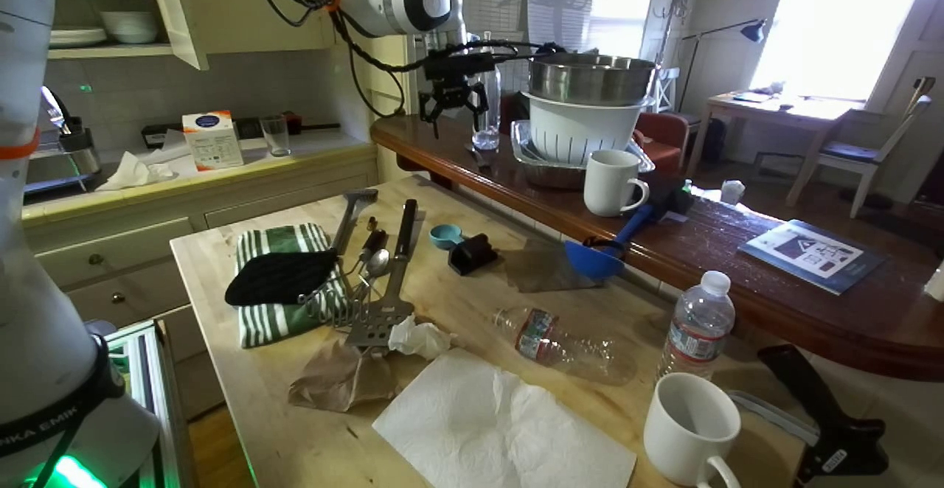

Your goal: Put the fork in the cup

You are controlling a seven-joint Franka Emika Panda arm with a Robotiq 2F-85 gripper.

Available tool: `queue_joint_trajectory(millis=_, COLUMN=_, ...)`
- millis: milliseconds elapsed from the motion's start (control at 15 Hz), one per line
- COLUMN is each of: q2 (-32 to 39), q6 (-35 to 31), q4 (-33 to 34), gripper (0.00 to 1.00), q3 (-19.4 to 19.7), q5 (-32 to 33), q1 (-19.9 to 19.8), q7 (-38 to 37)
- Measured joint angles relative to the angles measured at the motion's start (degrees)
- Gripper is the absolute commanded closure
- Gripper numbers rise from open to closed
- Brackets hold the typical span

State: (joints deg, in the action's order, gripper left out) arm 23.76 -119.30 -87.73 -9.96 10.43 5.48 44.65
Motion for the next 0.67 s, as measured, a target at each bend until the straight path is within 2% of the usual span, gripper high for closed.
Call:
queue_joint_trajectory(millis=400, q2=-0.52, q6=-1.73, q4=0.06, gripper=0.00, q3=1.53, q5=6.51, q1=2.77, q7=-10.73)
queue_joint_trajectory(millis=667, q2=-1.88, q6=-1.23, q4=0.05, gripper=0.00, q3=2.02, q5=10.26, q1=5.36, q7=-21.67)
